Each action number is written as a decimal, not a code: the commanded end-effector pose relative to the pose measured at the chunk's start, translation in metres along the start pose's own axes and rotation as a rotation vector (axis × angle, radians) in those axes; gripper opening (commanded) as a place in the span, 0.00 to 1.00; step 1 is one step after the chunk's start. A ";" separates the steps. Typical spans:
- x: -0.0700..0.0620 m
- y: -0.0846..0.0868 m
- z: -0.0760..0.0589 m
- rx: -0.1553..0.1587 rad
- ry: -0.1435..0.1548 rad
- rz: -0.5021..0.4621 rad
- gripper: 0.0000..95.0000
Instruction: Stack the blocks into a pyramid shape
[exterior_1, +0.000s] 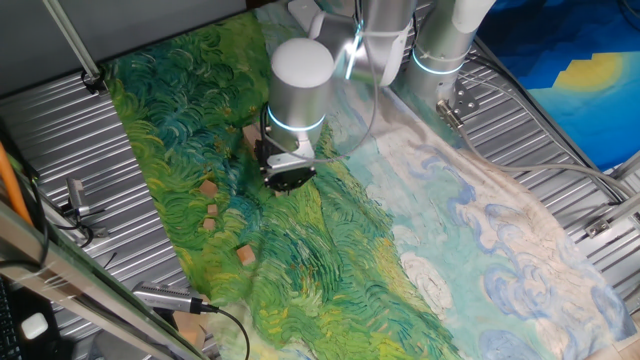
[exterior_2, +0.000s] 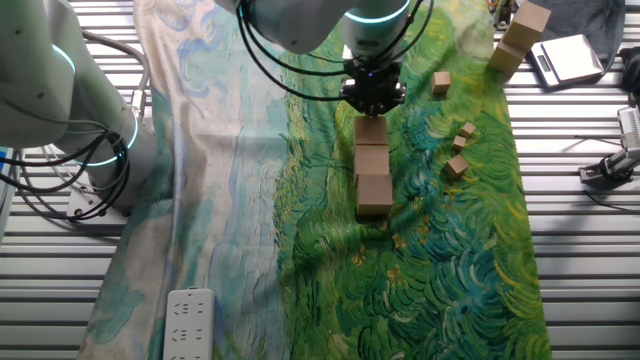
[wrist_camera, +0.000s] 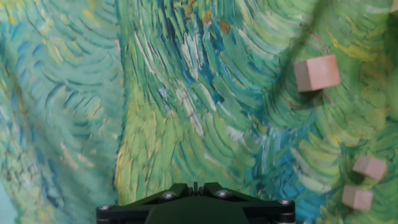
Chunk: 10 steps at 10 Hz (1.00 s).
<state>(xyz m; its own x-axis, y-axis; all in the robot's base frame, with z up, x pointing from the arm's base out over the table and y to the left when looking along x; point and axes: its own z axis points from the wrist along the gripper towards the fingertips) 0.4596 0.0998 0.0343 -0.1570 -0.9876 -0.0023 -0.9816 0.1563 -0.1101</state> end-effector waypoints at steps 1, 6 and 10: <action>0.002 0.001 0.002 -0.002 -0.002 -0.001 0.00; 0.000 0.003 -0.008 -0.009 -0.011 0.023 0.00; -0.015 0.003 -0.025 -0.011 0.000 0.049 0.00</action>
<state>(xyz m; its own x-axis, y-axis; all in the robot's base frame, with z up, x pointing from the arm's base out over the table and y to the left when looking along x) 0.4525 0.1159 0.0689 -0.2040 -0.9790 -0.0017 -0.9749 0.2033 -0.0910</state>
